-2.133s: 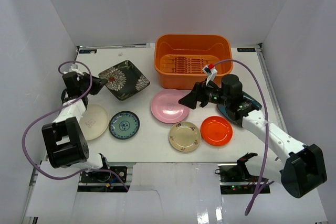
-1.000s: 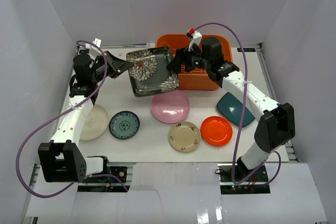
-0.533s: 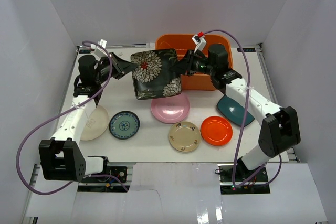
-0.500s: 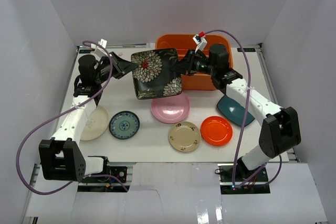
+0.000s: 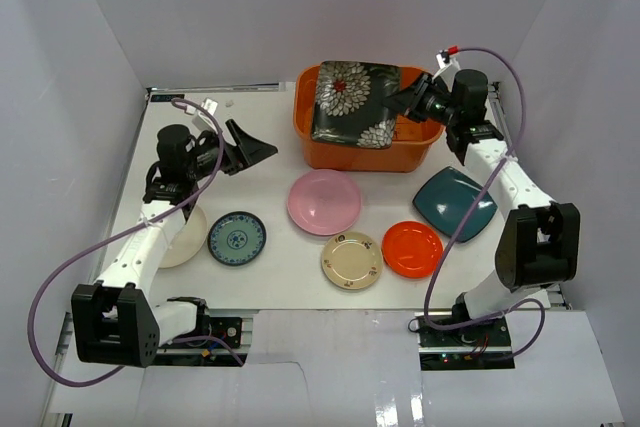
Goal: Place the plates into the plastic bin on the countertop
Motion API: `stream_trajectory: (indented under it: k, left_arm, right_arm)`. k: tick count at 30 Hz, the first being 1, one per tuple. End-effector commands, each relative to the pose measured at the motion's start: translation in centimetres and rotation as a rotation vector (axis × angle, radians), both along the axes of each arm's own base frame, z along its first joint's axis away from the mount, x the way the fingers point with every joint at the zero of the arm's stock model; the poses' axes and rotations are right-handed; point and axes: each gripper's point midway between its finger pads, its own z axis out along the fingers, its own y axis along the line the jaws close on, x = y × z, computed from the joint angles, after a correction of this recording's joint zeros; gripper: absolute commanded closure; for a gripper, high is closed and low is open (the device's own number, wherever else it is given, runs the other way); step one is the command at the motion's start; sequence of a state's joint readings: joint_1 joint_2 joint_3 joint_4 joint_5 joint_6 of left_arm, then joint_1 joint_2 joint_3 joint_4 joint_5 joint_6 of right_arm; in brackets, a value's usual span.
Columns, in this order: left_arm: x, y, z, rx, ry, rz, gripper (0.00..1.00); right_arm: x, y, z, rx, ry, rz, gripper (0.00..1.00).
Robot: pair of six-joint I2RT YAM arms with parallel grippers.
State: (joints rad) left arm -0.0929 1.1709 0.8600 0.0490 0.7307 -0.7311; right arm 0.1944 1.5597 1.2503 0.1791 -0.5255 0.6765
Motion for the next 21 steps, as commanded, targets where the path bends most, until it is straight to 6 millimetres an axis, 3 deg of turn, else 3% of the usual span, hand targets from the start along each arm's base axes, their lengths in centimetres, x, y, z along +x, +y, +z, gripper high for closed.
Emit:
stream_trajectory:
  k: [1,6,8,9,11,12,14,18,21]
  left_arm:
    - [-1.1,-0.5,-2.4,0.086,0.019,-0.024,0.07]
    - [-2.0,-1.7,-4.4,0.124,0.066,-0.07,0.07]
    - [-2.1,-2.0,-4.8,0.127,0.082,-0.086,0.06]
    - [-2.1,-2.3,-5.2,0.138,0.09,-0.096,0.06]
    - [-1.8,-2.0,-6.2,0.167,0.122,-0.072,0.06]
    - [-1.7,-1.9,-6.7,0.187,0.129,-0.063,0.06]
    - [-1.3,-1.6,-7.7,0.217,0.164,-0.041,0.05]
    - [-0.9,-1.3,-8.8,0.24,0.198,-0.024,0.05]
    - [-0.7,-1.0,-9.7,0.262,0.222,-0.014,0.05]
  right_arm:
    - [2.9,-2.0,6.4,0.04,-0.165,-0.063,0.92]
    - [6.8,-3.6,2.5,-0.089,-0.122,-0.109,0.92]
    - [7.7,-3.7,2.5,-0.109,-0.12,-0.109,0.92]
    - [8.7,-3.9,1.0,-0.142,-0.101,-0.117,0.92]
    - [9.5,-3.9,0.7,-0.162,-0.085,-0.112,0.92]
    - [10.1,-3.9,-0.7,-0.175,-0.061,-0.111,0.92]
    - [10.7,-3.7,-1.7,-0.186,-0.051,-0.101,0.92]
    - [11.5,-3.0,-6.4,-0.244,0.024,-0.079,0.92]
    - [11.8,-2.4,-8.8,-0.282,0.059,-0.065,0.92]
